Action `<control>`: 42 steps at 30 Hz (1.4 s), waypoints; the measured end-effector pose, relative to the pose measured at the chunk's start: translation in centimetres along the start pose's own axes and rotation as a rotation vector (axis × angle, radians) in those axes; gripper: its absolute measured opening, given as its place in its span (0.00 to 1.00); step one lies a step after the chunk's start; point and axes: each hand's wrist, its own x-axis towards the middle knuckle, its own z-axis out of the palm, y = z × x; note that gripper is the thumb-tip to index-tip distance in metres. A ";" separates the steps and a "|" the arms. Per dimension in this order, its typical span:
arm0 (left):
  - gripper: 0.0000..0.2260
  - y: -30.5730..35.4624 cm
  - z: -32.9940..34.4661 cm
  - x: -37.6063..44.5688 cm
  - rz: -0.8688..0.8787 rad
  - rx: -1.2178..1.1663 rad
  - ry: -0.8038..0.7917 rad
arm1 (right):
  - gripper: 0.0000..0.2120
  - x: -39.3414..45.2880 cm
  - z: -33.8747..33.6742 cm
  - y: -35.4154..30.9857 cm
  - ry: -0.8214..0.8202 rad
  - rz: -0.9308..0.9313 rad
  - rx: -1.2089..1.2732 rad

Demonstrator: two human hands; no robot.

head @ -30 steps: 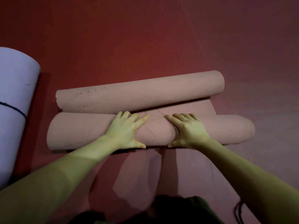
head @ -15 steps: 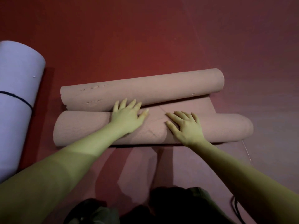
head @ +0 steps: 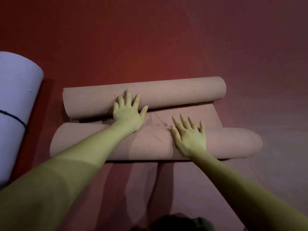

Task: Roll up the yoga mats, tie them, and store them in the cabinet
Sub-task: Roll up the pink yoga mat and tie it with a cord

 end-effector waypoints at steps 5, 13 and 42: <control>0.29 -0.9 -0.7 3.3 -0.015 -0.118 -0.014 | 0.28 3.4 -0.8 -0.2 -0.022 0.024 0.054; 0.29 -1.2 0.0 5.9 -0.006 -0.173 0.054 | 0.24 10.6 -1.4 0.2 0.007 -0.047 0.145; 0.27 -1.2 -0.6 7.1 0.191 -0.133 0.148 | 0.33 12.3 -2.1 -1.6 0.040 -0.140 0.077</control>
